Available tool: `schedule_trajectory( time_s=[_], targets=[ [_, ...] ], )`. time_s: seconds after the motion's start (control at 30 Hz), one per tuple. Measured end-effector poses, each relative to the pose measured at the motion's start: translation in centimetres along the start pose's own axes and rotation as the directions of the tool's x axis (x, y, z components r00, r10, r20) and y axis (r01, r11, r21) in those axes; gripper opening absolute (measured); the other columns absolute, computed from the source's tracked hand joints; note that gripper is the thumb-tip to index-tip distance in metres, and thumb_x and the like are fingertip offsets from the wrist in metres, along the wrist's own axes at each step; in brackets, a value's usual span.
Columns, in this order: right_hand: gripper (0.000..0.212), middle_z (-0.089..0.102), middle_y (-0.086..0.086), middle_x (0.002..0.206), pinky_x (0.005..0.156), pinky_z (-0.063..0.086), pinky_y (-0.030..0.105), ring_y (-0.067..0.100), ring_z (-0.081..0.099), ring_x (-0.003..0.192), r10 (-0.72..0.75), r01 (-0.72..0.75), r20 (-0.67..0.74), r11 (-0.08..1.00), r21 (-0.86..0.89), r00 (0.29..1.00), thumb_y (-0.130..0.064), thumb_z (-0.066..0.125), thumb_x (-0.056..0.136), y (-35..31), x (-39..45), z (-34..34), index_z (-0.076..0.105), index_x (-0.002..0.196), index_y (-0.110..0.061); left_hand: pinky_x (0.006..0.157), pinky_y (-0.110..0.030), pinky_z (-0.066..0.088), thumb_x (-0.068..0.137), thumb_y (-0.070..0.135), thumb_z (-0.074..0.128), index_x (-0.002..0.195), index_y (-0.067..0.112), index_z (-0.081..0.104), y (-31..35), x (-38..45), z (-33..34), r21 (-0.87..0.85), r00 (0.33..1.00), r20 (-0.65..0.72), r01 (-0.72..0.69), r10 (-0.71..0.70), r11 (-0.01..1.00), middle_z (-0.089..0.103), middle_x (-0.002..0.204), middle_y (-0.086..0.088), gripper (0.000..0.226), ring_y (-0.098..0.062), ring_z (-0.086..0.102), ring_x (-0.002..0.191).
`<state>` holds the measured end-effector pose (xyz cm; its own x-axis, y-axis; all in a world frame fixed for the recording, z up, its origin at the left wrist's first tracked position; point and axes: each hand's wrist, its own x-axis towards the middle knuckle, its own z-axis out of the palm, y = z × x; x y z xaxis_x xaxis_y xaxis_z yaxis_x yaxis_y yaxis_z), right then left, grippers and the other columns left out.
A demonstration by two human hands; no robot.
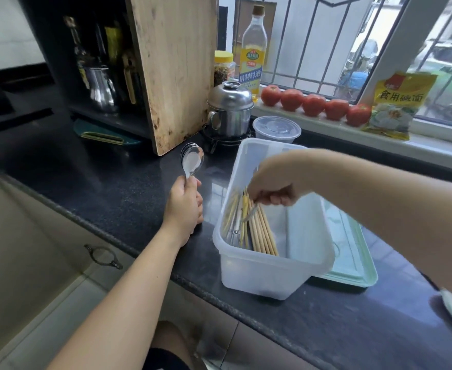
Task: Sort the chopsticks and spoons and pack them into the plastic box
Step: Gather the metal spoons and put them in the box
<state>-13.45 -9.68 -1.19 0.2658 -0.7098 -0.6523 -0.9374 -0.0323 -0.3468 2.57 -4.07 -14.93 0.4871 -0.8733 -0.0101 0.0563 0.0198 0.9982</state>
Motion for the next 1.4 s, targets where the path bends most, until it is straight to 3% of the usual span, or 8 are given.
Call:
schedule_trajectory(
  time_s=[0.23,0.4,0.53,0.67,0.93,1.13,1.3,1.4],
  targets=[
    [0.028,0.07,0.012,0.057,0.048,0.057,0.028,0.022,0.066,0.044,-0.19,0.226,-0.377,0.973,0.055,0.907,-0.009,0.042,0.093,2.5,-2.1,-1.7,0.065,0.084,0.005,0.042,-0.023,0.026,0.111,0.027,0.036,0.096,0.012,0.049,0.1,-0.7,0.3,0.012,0.996,-0.068,-0.057,0.057,0.998,0.035,0.054,0.008,0.025,-0.007,0.03,0.045],
    [0.031,0.075,0.012,0.069,0.07,0.065,0.036,0.027,0.077,0.068,-0.174,0.189,-0.271,0.982,0.031,0.947,-0.013,0.043,0.097,2.6,0.3,-2.0,0.07,0.091,0.001,0.05,-0.036,0.014,0.112,0.028,0.033,0.087,0.013,0.042,-0.4,-0.5,0.0,-0.089,0.998,-0.067,-0.008,0.002,0.996,0.033,0.057,0.003,0.03,-0.012,0.024,0.046],
    [0.017,0.07,0.011,0.076,0.049,0.058,0.025,0.019,0.068,0.056,-0.165,0.181,-0.221,0.982,0.053,0.961,-0.012,0.057,0.097,2.3,0.4,-2.4,0.064,0.085,-0.002,0.043,-0.03,0.013,0.112,0.029,0.032,0.075,0.019,0.036,-0.4,-0.3,-0.1,-0.142,0.996,-0.065,0.058,-0.068,0.988,0.031,0.059,0.0,0.038,-0.015,0.022,0.045],
    [0.019,0.075,0.014,0.085,0.064,0.063,0.038,0.029,0.074,0.073,-0.097,0.123,-0.215,0.986,0.112,0.972,-0.013,0.055,0.096,1.7,-1.8,-2.4,0.067,0.088,0.0,0.042,-0.027,0.016,0.112,0.029,0.036,0.081,0.018,0.035,1.3,-0.4,0.3,-0.049,0.966,-0.035,0.254,-0.256,0.966,0.032,0.063,-0.001,0.033,-0.014,0.022,0.045],
    [0.027,0.066,-0.008,0.063,0.064,0.05,0.036,0.013,0.06,0.063,0.14,0.108,-0.387,0.825,0.554,0.912,-0.026,0.063,0.097,2.6,-8.9,-1.8,0.063,0.07,-0.022,0.037,-0.021,0.02,0.112,0.022,0.04,0.096,0.011,0.049,14.6,-4.6,-1.6,-0.212,0.783,0.147,0.622,-0.605,0.754,0.038,0.064,0.0,0.021,-0.011,0.024,0.043],
    [0.019,0.053,-0.008,0.056,0.05,0.034,0.014,0.002,0.043,0.052,0.181,0.42,-0.607,0.571,0.705,0.774,-0.023,0.062,0.098,0.0,-12.5,-2.6,0.073,0.084,-0.015,0.04,-0.021,0.014,0.111,0.024,0.04,0.109,0.006,0.055,21.0,-3.8,-1.6,0.278,0.584,0.324,0.693,-0.744,0.665,0.033,0.061,0.001,0.024,-0.009,0.02,0.045],
    [0.027,0.056,0.014,0.073,0.058,0.04,0.018,0.013,0.05,0.062,-0.059,0.412,-0.519,0.687,0.599,0.853,-0.017,0.052,0.103,-0.4,-11.2,-4.0,0.058,0.082,-0.001,0.036,-0.018,0.017,0.106,0.039,0.05,0.109,0.01,0.056,23.0,-3.4,1.0,0.279,0.394,0.393,0.81,-0.831,0.516,0.031,0.063,0.002,0.03,-0.008,0.019,0.043],
    [0.022,0.052,-0.001,0.055,0.051,0.042,0.024,0.011,0.047,0.047,-0.063,0.358,-0.453,0.714,0.602,0.889,-0.021,0.056,0.102,2.1,-10.0,-4.7,0.065,0.083,-0.012,0.035,-0.018,0.017,0.108,0.036,0.048,0.114,0.007,0.056,23.0,-3.2,1.9,0.239,0.41,0.369,0.826,-0.834,0.511,0.031,0.063,0.002,0.031,-0.008,0.019,0.044]
  ],
)
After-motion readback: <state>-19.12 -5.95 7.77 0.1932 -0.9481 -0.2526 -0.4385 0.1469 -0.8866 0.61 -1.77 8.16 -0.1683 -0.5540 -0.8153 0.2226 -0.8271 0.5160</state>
